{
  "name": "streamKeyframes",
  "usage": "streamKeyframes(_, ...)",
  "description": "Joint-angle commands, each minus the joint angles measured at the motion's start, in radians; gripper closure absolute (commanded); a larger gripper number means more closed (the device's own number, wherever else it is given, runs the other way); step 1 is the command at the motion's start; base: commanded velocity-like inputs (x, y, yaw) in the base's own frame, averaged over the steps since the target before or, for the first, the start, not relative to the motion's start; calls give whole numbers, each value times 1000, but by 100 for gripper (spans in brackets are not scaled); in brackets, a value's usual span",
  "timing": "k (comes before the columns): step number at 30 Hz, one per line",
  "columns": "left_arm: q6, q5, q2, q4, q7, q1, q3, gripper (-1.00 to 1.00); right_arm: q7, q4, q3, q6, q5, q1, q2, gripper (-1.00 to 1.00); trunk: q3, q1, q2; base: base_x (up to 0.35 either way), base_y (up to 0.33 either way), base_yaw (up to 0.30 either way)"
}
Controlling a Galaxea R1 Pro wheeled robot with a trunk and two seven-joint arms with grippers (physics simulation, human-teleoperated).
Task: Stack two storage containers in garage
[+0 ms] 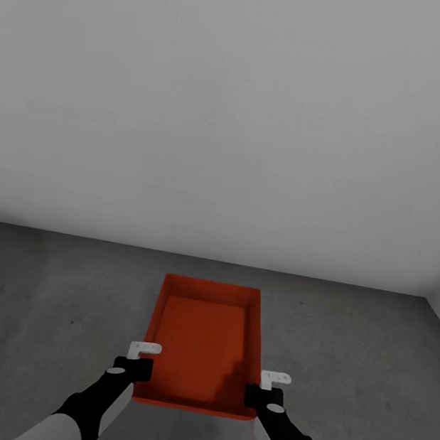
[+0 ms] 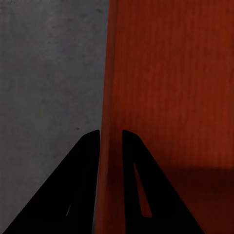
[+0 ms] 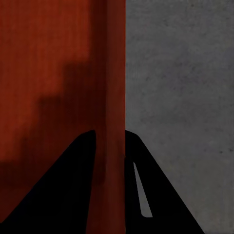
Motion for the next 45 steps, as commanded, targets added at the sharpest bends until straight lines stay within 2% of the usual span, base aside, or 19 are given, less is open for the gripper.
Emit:
streamKeyframes(1, 7, 7, -2, 0, 8, 1, 3, 100, -4, -3, 3, -1, -4, -1, 5, 100, -2, 0, -2, 0, 0, 0)
streamKeyframes(3, 7, 7, -1, 0, 5, 1, 7, 100, -6, -4, 14, -1, -15, -1, 5, 100, -2, 0, -2, 0, 0, 0)
streamKeyframes(12, 8, 8, -1, 0, 3, 1, 9, 100, -13, -5, 53, -3, -54, -1, 2, 100, -30, 35, -65, 0, 0, 0)
streamKeyframes(22, 8, 8, -1, 1, 3, 1, 5, 100, -20, -5, 79, -3, -80, -1, 0, 100, -61, 73, -135, 0, 0, 0)
streamKeyframes(23, 8, 8, -1, 1, 3, 1, 11, 100, -9, -5, -49, -3, 13, -1, 4, 100, -64, 77, -142, 0, 0, 0)
streamKeyframes(45, 9, 9, -1, 2, 3, 1, 11, 100, -9, -5, -48, -3, 13, -1, 4, 100, -133, 161, -296, 0, 0, 0)
